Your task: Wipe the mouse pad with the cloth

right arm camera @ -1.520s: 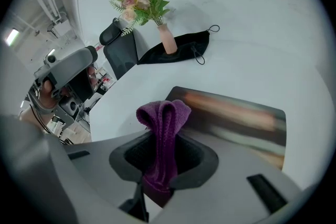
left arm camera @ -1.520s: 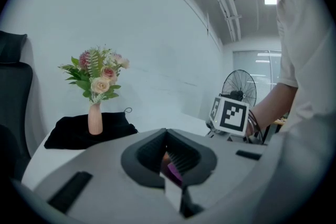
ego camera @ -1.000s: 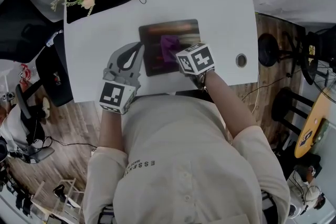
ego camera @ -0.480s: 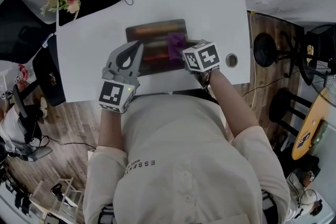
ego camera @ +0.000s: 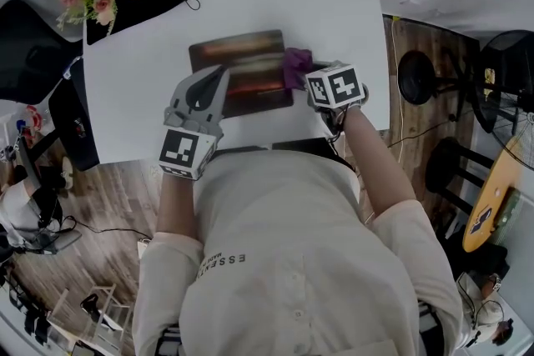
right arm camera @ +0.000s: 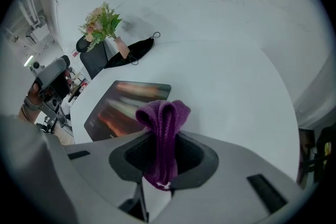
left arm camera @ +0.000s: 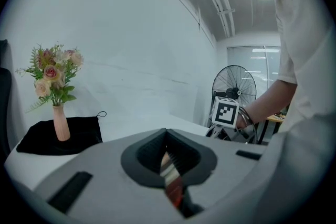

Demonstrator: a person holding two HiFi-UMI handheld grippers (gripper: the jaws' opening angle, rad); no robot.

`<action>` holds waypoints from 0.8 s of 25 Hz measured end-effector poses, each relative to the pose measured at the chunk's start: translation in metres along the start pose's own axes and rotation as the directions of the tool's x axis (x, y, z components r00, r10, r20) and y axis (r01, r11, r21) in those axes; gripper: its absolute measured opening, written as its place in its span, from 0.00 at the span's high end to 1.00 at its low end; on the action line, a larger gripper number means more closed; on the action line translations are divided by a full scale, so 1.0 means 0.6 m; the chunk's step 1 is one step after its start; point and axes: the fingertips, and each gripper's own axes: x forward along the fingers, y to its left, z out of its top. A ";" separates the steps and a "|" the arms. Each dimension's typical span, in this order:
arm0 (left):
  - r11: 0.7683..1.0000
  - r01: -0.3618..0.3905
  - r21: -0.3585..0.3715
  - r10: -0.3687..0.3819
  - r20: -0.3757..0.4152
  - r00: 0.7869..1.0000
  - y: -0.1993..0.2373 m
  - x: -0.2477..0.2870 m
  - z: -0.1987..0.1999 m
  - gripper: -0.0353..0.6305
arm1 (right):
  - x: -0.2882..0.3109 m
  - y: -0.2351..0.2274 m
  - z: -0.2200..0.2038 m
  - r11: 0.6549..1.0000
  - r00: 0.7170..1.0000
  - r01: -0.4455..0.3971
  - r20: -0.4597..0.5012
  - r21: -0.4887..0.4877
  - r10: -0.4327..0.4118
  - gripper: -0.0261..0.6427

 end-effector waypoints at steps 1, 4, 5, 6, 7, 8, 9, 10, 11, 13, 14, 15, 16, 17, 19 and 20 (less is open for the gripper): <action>1.000 0.005 0.004 -0.005 0.000 1.000 -0.003 -0.002 0.000 0.95 | -0.003 -0.005 -0.004 1.000 1.000 0.008 -0.001 0.008 -0.008 0.81; 1.000 0.006 0.001 -0.006 -0.005 1.000 -0.006 -0.016 -0.001 0.95 | -0.015 -0.009 -0.008 0.999 1.000 0.019 0.007 0.045 -0.019 0.81; 1.000 0.006 0.000 -0.006 -0.007 1.000 -0.003 -0.023 -0.001 0.95 | -0.018 -0.007 -0.005 0.998 1.000 0.024 0.014 0.051 -0.025 0.81; 1.000 0.006 0.006 -0.006 -0.006 1.000 0.002 -0.030 -0.003 0.95 | -0.022 -0.002 0.000 0.998 0.999 0.030 0.022 0.052 -0.031 0.81; 1.000 0.006 0.013 -0.006 -0.005 1.000 0.009 -0.037 -0.005 0.95 | -0.026 0.004 0.006 0.998 0.999 0.034 0.032 0.050 -0.035 0.81; 1.000 0.003 0.017 -0.003 -0.004 1.000 0.017 -0.045 -0.006 0.95 | -0.028 0.013 0.013 0.998 0.998 0.035 0.043 0.046 -0.037 0.81; 1.000 -0.001 0.017 0.001 -0.003 1.000 0.026 -0.052 -0.008 0.95 | -0.029 0.023 0.021 0.998 0.998 0.034 0.053 0.043 -0.036 0.81; 1.000 -0.007 0.014 0.007 -0.003 1.000 0.035 -0.060 -0.011 0.95 | -0.028 0.036 0.028 0.999 0.998 0.028 0.063 0.042 -0.030 0.81; 1.000 -0.013 0.010 0.013 -0.004 1.000 0.045 -0.068 -0.015 0.95 | -0.025 0.051 0.034 0.999 0.997 0.018 0.069 0.042 -0.020 0.81; 1.000 -0.018 0.004 0.018 -0.005 1.000 0.060 -0.085 -0.022 0.95 | -0.013 0.087 0.039 0.999 0.997 -0.013 0.072 0.044 0.009 0.81; 1.000 -0.018 0.003 0.018 -0.005 1.000 0.066 -0.093 -0.025 0.95 | -0.006 0.107 0.040 0.999 0.997 -0.029 0.070 0.042 0.026 0.81; 1.000 -0.017 0.002 0.017 -0.005 1.000 0.071 -0.100 -0.028 0.95 | 0.000 0.127 0.040 0.998 0.997 -0.044 0.067 0.037 0.041 0.81; 1.000 -0.016 0.000 0.016 -0.007 1.000 0.077 -0.108 -0.031 0.95 | 0.008 0.147 0.040 0.998 0.996 -0.060 0.063 0.032 0.058 0.81; 1.000 -0.017 -0.001 0.017 -0.008 1.000 0.083 -0.115 -0.034 0.95 | 0.015 0.169 0.040 0.997 0.995 -0.077 0.059 0.026 0.075 0.81; 1.000 -0.020 -0.006 0.020 -0.009 1.000 0.095 -0.131 -0.040 0.95 | 0.028 0.210 0.039 0.994 0.993 -0.107 0.052 0.018 0.106 0.81; 1.000 -0.025 -0.013 0.025 -0.009 1.000 0.102 -0.138 -0.043 0.95 | 0.033 0.229 0.038 0.993 0.992 -0.120 0.049 0.016 0.119 0.81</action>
